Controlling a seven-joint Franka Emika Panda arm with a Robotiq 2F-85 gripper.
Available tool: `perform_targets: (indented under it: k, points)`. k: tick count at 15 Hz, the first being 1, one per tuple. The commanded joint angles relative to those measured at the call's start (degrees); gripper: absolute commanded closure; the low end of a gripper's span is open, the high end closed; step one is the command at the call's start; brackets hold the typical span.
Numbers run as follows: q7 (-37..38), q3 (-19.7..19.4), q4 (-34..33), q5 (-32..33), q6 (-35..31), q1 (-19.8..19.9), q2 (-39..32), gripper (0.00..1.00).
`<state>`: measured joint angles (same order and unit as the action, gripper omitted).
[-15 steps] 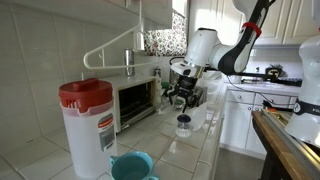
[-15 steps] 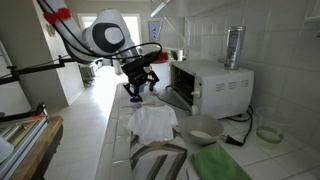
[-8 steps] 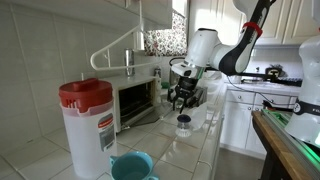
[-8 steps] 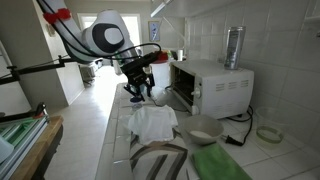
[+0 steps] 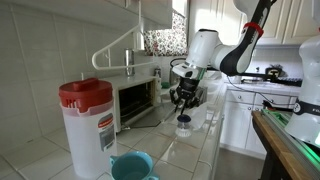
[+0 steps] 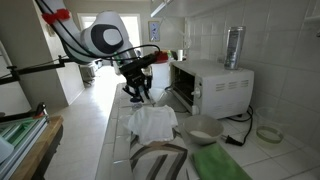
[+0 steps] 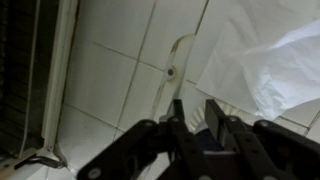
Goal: Open the microwave door
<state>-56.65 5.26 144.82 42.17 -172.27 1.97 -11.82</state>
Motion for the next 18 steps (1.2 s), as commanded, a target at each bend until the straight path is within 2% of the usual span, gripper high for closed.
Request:
perform_targets:
  k: [1, 9, 11, 12, 14, 18]
  points:
    - [-2.8, 1.2, 0.8, -1.5, 0.6, 1.3, 1.1, 0.56]
    - [-5.4, 2.9, 1.1, -3.3, 3.4, 2.4, 0.8, 0.62]
    - [-5.6, 3.2, 1.0, -3.6, 3.9, 2.8, 0.9, 0.58]
    - [-5.6, 3.3, 1.0, -3.6, 4.0, 2.9, 0.9, 0.36]
    - [-5.7, 3.4, 1.0, -3.6, 4.1, 3.0, 1.0, 0.32]
    - [-6.4, 4.3, 1.1, -4.8, 4.2, 3.8, 1.4, 0.03]
